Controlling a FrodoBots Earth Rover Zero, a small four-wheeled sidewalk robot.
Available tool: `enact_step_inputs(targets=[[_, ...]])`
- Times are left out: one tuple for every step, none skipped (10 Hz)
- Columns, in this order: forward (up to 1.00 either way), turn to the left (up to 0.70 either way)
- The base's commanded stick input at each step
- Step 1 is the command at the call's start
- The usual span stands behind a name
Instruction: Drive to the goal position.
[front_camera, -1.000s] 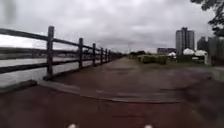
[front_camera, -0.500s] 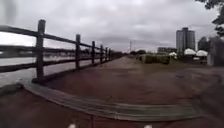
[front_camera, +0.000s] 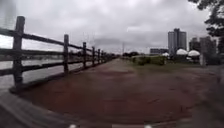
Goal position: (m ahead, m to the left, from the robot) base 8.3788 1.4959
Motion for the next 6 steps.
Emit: enact_step_inputs(targets=[[0.85,0.01],[0.85,-0.07],[0.85,-0.26],[0.85,-0.33],[0.85,-0.33],[0.85,-0.33]])
